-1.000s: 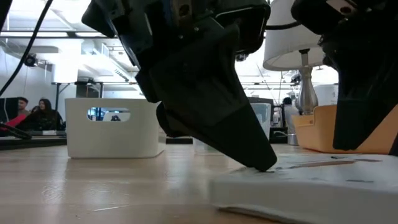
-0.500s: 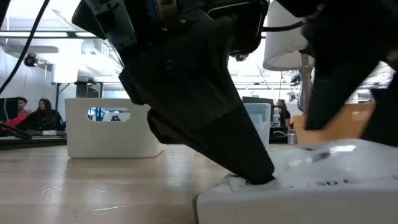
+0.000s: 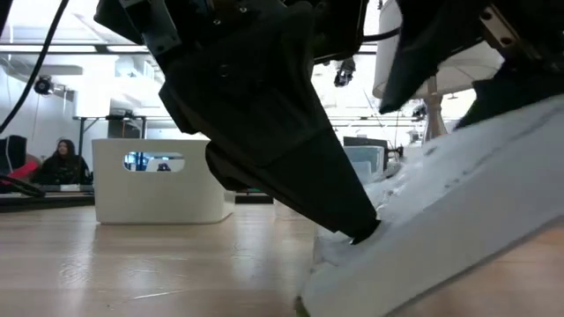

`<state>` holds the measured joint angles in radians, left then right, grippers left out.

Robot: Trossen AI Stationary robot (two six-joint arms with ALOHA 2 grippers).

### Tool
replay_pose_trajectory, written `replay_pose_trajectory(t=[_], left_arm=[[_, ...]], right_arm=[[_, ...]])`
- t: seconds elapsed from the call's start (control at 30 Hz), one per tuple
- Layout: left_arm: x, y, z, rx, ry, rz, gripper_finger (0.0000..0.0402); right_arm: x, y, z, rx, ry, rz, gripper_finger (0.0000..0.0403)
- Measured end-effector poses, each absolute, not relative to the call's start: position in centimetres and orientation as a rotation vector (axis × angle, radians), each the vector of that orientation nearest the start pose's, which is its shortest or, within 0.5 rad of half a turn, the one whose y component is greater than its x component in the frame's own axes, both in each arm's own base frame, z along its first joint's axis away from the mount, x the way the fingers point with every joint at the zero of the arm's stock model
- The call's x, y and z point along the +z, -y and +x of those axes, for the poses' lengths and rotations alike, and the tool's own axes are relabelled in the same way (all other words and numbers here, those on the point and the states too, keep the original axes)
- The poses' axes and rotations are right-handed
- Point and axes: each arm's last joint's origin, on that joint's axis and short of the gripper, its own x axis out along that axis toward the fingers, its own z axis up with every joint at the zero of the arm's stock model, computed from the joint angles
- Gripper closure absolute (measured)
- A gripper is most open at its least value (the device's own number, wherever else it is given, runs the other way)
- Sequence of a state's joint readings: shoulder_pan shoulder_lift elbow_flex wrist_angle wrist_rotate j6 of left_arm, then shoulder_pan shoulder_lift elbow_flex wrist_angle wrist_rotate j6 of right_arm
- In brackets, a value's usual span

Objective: Pick and place items into bin
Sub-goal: Put the left card reader box into the yellow bin

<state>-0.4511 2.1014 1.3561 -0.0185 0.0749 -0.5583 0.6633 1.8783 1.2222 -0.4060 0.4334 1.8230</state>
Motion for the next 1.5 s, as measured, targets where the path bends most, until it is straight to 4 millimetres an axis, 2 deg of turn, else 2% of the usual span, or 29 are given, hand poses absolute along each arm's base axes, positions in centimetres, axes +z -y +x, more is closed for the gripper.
replay_pose_trajectory(t=[0.33, 0.53, 0.83, 0.97, 1.37, 1.5], left_arm=[[14.1, 19.6, 39.8, -0.277, -0.800, -0.368, 0.0401], [13.8, 19.0, 39.9, -0.198, -0.782, -0.346, 0.0402], [13.6, 19.1, 39.7, -0.212, -0.802, -0.347, 0.0402], [13.7, 19.2, 39.7, -0.218, -0.801, -0.350, 0.0402], [13.9, 19.2, 39.7, -0.224, -0.797, -0.353, 0.0402], [15.4, 19.2, 39.3, -0.165, -0.756, -0.328, 0.0402]], right_arm=[[17.6, -22.2, 31.1, -0.592, -0.733, 1.177, 0.0179], [17.5, -22.6, 31.4, -0.549, -0.769, 1.224, 0.0179], [16.6, -21.4, 31.6, -0.604, -0.855, 1.138, 0.0186], [16.4, -21.1, 31.4, -0.615, -0.886, 1.112, 0.0214], [16.6, -21.2, 31.4, -0.586, -0.923, 1.116, 0.0350], [17.6, -21.5, 31.2, -0.589, -0.901, 1.101, 0.0366]])
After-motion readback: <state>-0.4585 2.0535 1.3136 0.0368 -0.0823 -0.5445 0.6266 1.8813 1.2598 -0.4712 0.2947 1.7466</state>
